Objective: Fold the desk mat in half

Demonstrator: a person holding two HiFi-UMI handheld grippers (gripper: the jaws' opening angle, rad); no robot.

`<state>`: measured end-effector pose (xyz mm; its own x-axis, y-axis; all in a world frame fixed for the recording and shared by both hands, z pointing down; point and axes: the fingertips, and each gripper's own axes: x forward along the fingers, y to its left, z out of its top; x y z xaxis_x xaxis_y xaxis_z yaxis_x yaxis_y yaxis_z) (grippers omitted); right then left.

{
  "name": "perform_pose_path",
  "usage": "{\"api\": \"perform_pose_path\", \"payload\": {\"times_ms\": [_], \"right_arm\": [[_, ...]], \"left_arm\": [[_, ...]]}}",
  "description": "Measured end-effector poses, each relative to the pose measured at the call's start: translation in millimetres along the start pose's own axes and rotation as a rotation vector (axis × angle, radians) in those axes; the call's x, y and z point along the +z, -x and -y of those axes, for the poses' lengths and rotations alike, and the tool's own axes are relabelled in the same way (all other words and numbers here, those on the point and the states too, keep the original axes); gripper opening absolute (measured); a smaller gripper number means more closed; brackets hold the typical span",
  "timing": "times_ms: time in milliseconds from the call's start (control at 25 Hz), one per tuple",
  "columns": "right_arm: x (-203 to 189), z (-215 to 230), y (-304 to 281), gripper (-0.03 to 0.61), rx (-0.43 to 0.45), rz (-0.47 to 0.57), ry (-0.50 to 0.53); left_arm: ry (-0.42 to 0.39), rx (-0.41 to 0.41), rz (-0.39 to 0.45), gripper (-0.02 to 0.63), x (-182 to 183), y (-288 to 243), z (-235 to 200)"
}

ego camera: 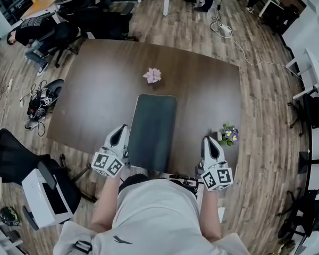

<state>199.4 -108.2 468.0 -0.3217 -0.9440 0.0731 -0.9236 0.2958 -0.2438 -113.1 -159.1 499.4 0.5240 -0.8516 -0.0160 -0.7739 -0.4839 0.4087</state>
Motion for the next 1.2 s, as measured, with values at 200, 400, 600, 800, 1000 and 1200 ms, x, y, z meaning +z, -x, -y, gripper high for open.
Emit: {"api": "perform_pose_path", "payload": {"times_ms": [200,400,600,800,1000,1200], "right_arm": [[-2.4,2.5,1.1,-0.002,-0.017,-0.014,0.006],[-7.3,3.7,1.0,-0.003,-0.032,-0.034,0.01],[-6.1,3.3,2.2,-0.003,-0.025,-0.031,0.0],[-6.3,4.5,5.8,-0.003,-0.024,-0.032,-0.001],[-9.0,3.0,6.3,-0.003,-0.023,-0.036,-0.013],[-10.3,2.2,5.0,-0.003,-0.021,-0.038,-0.015]], "left_arm": [[-0.004,0.001,-0.004,0.003,-1.0,1.6,0.5],[0.001,0.007,-0.008,0.003,-2.1,4.4,-0.1],[-0.002,0.013,-0.005,0.003,-0.4,6.6,0.0],[0.001,0.015,-0.001,0.003,-1.8,7.7,1.9],[-0.004,0.009,-0.003,0.003,-2.4,11.4,0.9],[-0.005,0.007,-0.001,0.003,-2.8,12.7,-0.2]]}}
